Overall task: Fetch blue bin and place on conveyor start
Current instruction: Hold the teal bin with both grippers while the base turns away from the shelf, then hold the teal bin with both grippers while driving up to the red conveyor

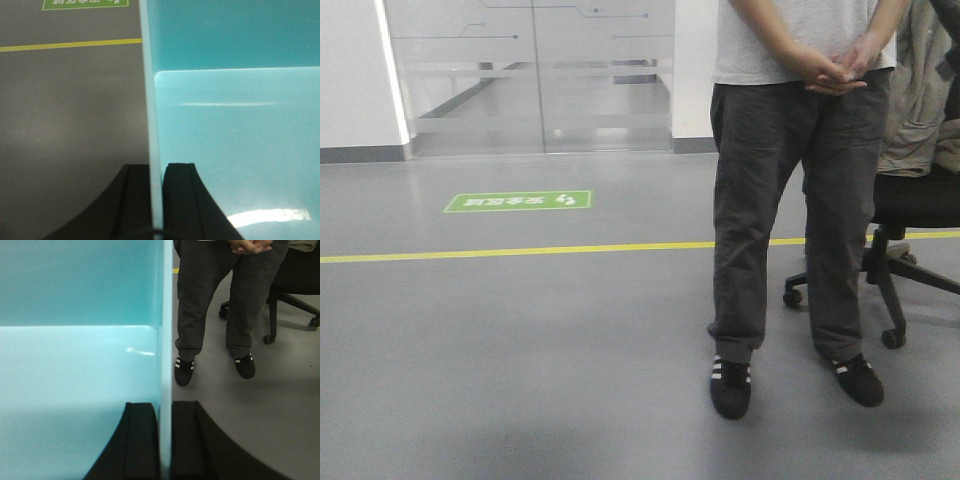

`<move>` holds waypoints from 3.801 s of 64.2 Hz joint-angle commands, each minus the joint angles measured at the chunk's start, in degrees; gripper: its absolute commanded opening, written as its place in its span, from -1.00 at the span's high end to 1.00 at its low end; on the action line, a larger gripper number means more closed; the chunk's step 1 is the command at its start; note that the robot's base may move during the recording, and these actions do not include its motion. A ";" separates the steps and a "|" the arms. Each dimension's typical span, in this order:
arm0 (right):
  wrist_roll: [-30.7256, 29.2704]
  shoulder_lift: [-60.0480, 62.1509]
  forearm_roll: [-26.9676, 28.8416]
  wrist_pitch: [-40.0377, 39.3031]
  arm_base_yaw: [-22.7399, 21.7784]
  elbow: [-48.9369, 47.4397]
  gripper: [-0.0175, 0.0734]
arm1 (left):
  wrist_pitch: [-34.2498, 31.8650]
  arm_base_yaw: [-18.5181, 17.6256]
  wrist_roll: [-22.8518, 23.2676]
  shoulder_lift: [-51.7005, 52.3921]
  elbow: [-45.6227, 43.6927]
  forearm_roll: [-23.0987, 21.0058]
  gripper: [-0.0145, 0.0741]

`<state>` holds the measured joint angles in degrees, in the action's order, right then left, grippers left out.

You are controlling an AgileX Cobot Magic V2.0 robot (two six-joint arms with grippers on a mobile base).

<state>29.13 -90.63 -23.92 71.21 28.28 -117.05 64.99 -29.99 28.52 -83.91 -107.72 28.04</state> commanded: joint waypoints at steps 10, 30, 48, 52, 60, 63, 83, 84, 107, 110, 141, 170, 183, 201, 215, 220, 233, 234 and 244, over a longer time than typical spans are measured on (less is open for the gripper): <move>-0.07 0.51 -0.34 -2.74 0.37 -0.66 0.98 | -3.51 -0.65 -0.25 0.62 -0.53 -0.52 0.92; -0.07 0.51 -0.34 -2.74 0.37 -0.66 0.98 | -3.48 -0.65 -0.25 0.62 -0.53 -0.41 0.92; -0.07 0.51 -0.34 -2.74 0.37 -0.66 0.98 | -3.48 -0.65 -0.25 0.62 -0.53 -0.27 0.92; -0.07 0.51 -0.34 -2.74 0.37 -0.66 0.98 | -3.48 -0.65 -0.25 0.62 -0.53 -0.27 0.92; -0.07 0.51 -0.34 -2.74 0.37 -0.66 0.98 | -3.48 -0.65 -0.25 0.62 -0.53 -0.27 0.92; -0.07 0.51 -0.34 -2.74 0.37 -0.66 0.98 | -3.48 -0.65 -0.25 0.62 -0.53 -0.27 0.92; -0.07 0.51 -0.34 -2.74 0.37 -0.66 0.98 | -3.48 -0.65 -0.25 0.62 -0.53 -0.27 0.92; -0.07 0.51 -0.34 -2.74 0.37 -0.66 0.98 | -3.48 -0.65 -0.25 0.62 -0.53 -0.27 0.92; -0.07 0.51 -0.34 -2.74 0.37 -0.66 0.98 | -3.48 -0.65 -0.25 0.62 -0.53 -0.27 0.92; -0.07 0.51 -0.34 -2.74 0.37 -0.66 0.98 | -3.48 -0.65 -0.25 0.62 -0.53 -0.27 0.92; -0.07 0.51 -0.34 -2.74 0.37 -0.66 0.98 | -3.48 -0.65 -0.25 0.62 -0.53 -0.27 0.92; -0.07 0.51 -0.34 -2.74 0.37 -0.66 0.98 | -3.48 -0.65 -0.25 0.62 -0.53 -0.27 0.92; -0.07 0.51 -0.34 -2.74 0.37 -0.66 0.98 | -3.48 -0.65 -0.25 0.62 -0.53 -0.27 0.92; -0.07 0.51 -0.34 -2.74 0.37 -0.66 0.98 | -3.48 -0.65 -0.25 0.62 -0.53 -0.27 0.92; -0.07 0.51 -0.34 -2.74 0.37 -0.66 0.98 | -3.48 -0.65 -0.25 0.62 -0.53 -0.27 0.92; -0.07 0.51 -0.34 -2.74 0.37 -0.66 0.98 | -3.48 -0.65 -0.25 0.62 -0.53 -0.27 0.92; -0.07 0.51 -0.34 -2.74 0.37 -0.66 0.98 | -3.48 -0.65 -0.25 0.62 -0.53 -0.27 0.92; -0.07 0.51 -0.34 -2.74 0.37 -0.66 0.98 | -3.48 -0.65 -0.25 0.62 -0.53 -0.27 0.92; -0.07 0.51 -0.34 -2.74 0.37 -0.66 0.98 | -3.48 -0.65 -0.25 0.62 -0.53 -0.27 0.92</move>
<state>29.23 -90.63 -23.92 71.10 28.28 -117.05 64.36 -29.99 28.52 -83.82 -107.72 28.30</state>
